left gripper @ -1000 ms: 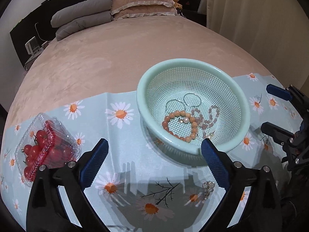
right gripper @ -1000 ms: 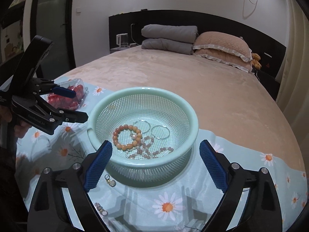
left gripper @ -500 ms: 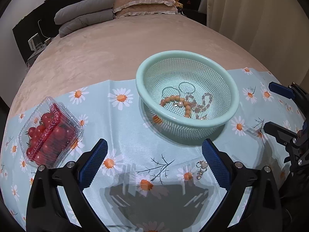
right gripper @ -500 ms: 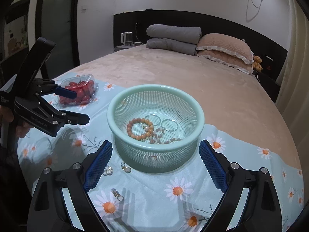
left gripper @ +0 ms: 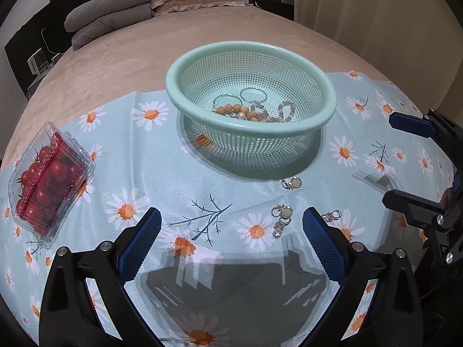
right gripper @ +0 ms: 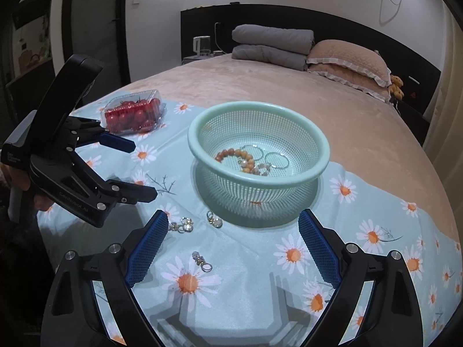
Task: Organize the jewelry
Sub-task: 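Withdraw both tools from the colander toward the silver earrings on the cloth, then grasp a silver dangling earring with the right gripper while the left grasps another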
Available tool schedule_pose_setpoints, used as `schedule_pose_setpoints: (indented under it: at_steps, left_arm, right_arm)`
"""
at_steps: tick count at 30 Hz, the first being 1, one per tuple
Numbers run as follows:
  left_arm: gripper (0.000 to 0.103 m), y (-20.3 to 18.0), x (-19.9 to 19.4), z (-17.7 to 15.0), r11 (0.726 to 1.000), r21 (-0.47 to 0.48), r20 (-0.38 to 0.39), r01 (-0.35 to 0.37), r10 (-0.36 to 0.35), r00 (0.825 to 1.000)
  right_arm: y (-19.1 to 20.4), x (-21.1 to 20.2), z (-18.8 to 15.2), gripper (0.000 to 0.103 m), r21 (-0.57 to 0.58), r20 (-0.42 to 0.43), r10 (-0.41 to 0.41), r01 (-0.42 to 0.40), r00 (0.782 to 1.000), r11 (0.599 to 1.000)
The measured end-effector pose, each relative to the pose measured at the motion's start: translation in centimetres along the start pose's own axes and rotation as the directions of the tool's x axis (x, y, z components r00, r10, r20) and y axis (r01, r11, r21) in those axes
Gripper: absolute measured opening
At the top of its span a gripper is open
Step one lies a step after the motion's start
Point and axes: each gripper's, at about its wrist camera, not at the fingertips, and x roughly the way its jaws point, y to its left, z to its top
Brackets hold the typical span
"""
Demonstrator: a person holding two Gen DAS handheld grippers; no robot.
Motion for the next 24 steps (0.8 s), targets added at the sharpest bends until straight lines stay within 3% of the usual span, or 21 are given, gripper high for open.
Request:
schedule_pose_setpoints:
  at_steps: [9,15,17,18,21,24]
  left_arm:
    - [0.096,-1.2,2.5,-1.4,0.999,0.032,-0.054,0.02,-0.018,0.998]
    - [0.085,-1.8,4.6,-1.6,0.998,0.038,-0.087,0.056,-0.052,0.995]
    - [0.079,-2.1,5.2,-1.6,0.997,0.041,-0.099,0.064,-0.06,0.993]
    - [0.077,-2.1,5.3,-1.6,0.996,0.044,-0.099,0.073,-0.069,0.993]
    - [0.077,-2.4,5.6,-1.7,0.995,0.062,-0.085,0.08,-0.074,0.994]
    - [0.059,-2.5,5.7,-1.6,0.994,0.08,-0.077,0.076,-0.07,0.995]
  right_arm:
    - [1.0,2.4,-2.4,0.087,-0.02,-0.084,0.053,-0.054,0.995,0.998]
    - [1.9,4.6,-4.0,0.086,-0.035,-0.131,0.073,-0.078,0.989,0.996]
    - [2.0,5.1,-4.3,0.083,-0.035,-0.129,0.078,-0.083,0.989,0.996]
    - [2.1,5.3,-4.5,0.077,-0.034,-0.123,0.08,-0.085,0.989,0.996]
    - [2.2,6.4,-4.8,0.07,-0.026,-0.137,0.079,-0.084,0.987,0.996]
    - [2.0,6.9,-4.8,0.054,0.001,-0.132,0.118,-0.119,0.984,0.993]
